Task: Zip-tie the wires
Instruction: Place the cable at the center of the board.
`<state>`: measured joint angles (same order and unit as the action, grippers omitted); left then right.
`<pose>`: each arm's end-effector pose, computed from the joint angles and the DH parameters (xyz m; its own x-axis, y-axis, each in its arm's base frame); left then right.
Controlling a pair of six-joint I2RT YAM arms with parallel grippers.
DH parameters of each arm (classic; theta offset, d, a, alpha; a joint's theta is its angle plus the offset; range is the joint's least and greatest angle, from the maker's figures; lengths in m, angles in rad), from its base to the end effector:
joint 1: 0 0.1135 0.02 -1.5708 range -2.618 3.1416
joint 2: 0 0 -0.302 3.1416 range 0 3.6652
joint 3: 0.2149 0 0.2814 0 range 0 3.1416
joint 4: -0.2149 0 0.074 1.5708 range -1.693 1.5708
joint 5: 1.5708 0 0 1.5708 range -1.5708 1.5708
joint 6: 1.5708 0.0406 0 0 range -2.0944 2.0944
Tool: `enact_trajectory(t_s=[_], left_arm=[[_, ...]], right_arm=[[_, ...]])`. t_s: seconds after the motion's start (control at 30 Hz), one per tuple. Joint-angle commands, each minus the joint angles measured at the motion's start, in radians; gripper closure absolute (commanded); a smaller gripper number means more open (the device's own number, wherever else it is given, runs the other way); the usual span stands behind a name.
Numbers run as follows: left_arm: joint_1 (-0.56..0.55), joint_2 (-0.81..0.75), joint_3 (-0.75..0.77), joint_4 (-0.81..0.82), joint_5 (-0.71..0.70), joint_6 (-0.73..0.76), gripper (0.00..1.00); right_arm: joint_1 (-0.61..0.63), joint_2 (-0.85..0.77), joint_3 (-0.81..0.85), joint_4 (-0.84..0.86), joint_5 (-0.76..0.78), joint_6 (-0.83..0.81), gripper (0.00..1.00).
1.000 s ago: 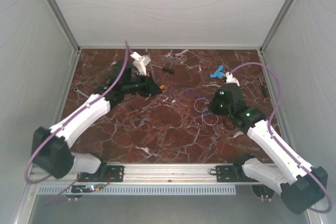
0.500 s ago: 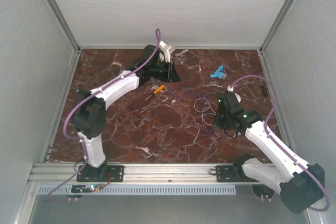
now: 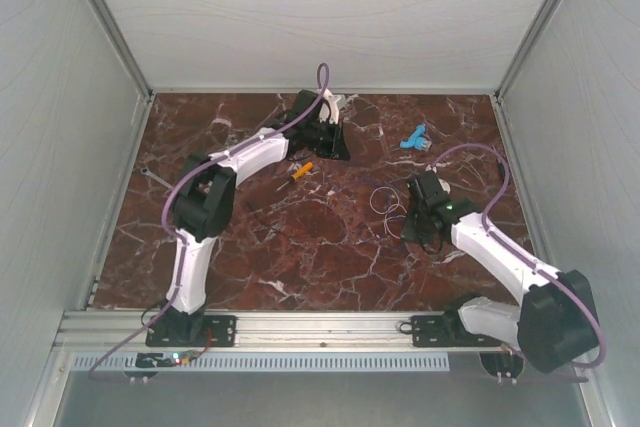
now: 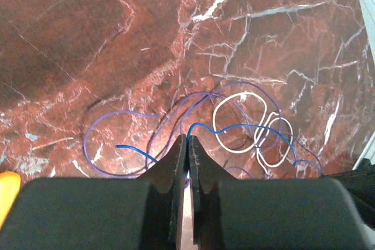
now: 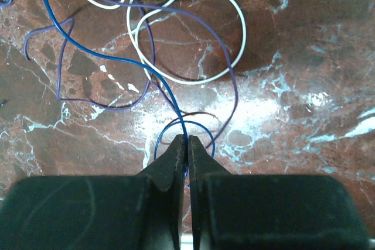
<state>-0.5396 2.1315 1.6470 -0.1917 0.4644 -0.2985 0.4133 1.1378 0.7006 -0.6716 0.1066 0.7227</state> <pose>0.4521 -0.2920 0.2253 -0.7364 0.1345 -0.6630 0.5676 0.6561 -0.4973 0.2021 0.0839 0.2232 -0.8503 0.3452 -0.3973 0.2753 0.9351 0.2234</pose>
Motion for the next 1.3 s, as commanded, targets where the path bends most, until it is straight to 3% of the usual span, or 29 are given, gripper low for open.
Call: enact_trajectory(t_s=[0.0, 0.57, 0.8, 1.27], left_arm=[[-0.006, 0.063, 0.100, -0.003, -0.033, 0.034, 1.00], [-0.005, 0.228, 0.250, -0.070, -0.148, 0.081, 1.00], [-0.006, 0.239, 0.245, -0.072, -0.141, 0.094, 1.00], [-0.011, 0.197, 0.194, -0.056, -0.127, 0.101, 0.71]], right_arm=[[-0.021, 0.058, -0.011, 0.098, -0.030, -0.019, 1.00], [-0.081, 0.281, 0.027, 0.201, -0.088, -0.073, 1.00], [-0.085, 0.287, 0.033, 0.201, -0.106, -0.085, 0.92], [-0.085, 0.235, 0.062, 0.164, -0.110, -0.097, 0.79]])
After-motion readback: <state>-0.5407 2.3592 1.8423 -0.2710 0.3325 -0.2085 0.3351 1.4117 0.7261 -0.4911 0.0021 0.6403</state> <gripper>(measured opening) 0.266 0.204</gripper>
